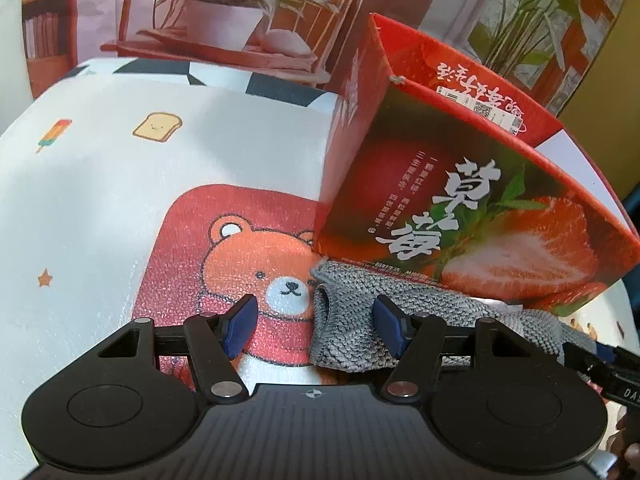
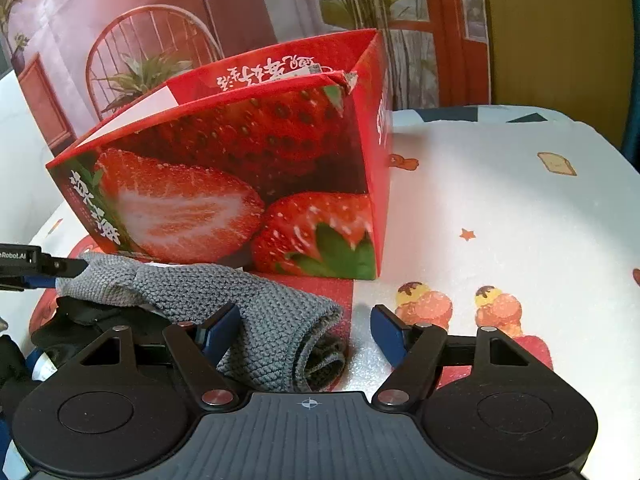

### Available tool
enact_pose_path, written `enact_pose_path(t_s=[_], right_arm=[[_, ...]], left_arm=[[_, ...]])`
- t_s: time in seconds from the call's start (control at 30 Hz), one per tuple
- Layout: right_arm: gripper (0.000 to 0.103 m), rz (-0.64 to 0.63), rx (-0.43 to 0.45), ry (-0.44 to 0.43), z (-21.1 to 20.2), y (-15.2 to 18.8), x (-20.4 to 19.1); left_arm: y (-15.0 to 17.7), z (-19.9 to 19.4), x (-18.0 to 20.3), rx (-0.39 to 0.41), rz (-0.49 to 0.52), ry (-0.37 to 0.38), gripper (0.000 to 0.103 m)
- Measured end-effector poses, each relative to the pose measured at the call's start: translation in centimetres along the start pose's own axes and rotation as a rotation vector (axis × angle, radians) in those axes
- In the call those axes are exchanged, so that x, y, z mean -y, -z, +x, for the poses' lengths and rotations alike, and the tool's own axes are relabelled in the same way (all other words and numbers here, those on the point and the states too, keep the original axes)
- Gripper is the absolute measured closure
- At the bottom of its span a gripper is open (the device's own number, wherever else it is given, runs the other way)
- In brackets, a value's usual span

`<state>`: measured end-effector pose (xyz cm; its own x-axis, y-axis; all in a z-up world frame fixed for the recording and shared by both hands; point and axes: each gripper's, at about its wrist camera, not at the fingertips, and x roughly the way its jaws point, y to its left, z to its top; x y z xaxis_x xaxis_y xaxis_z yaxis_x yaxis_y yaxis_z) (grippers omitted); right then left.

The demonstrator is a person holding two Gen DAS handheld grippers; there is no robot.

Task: Organize soft objects
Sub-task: 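Move both grippers down to the grey knit towel in front of the box, then close the left gripper on the grey towel while the right gripper also closes on it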

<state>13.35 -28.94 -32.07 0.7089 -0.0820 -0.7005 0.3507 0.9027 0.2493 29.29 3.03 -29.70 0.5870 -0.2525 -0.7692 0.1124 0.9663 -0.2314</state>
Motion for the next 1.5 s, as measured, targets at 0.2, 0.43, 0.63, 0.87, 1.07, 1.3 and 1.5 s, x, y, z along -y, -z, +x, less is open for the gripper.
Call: enact_pose_path(t_s=[0.2, 0.43, 0.63, 0.87, 1.07, 1.3, 1.5], right_arm=[[0.036, -0.023, 0.024, 0.007, 0.1, 0.3, -0.2], [0.046, -0.061, 0.045, -0.008, 0.4, 0.7, -0.7], [0.046, -0.073, 0.071, -0.011, 0.2, 1.3, -0.7], [0.047, -0.051, 0.084, -0.031, 0.0, 1.5, -0.2], [0.047, -0.041, 0.078, -0.038, 0.0, 1.4, -0.1], [0.047, 0.012, 0.015, -0.059, -0.5, 0.4, 0.2], [0.053, 0.097, -0.016, -0.086, -0.9, 0.6, 1.0]], left_arm=[[0.8, -0.1, 1.1, 0.031, 0.049, -0.035, 0.037], [1.6, -0.5, 1.2, 0.061, 0.058, -0.048, 0.037], [2.2, -0.7, 1.6, 0.074, 0.078, -0.06, 0.037], [1.6, -0.8, 1.3, 0.034, 0.06, -0.043, 0.041], [0.9, -0.8, 1.2, -0.022, 0.059, 0.023, 0.06], [1.1, -0.9, 2.3, -0.019, 0.124, 0.01, 0.084], [1.0, -1.0, 2.8, -0.007, 0.132, -0.004, 0.093]])
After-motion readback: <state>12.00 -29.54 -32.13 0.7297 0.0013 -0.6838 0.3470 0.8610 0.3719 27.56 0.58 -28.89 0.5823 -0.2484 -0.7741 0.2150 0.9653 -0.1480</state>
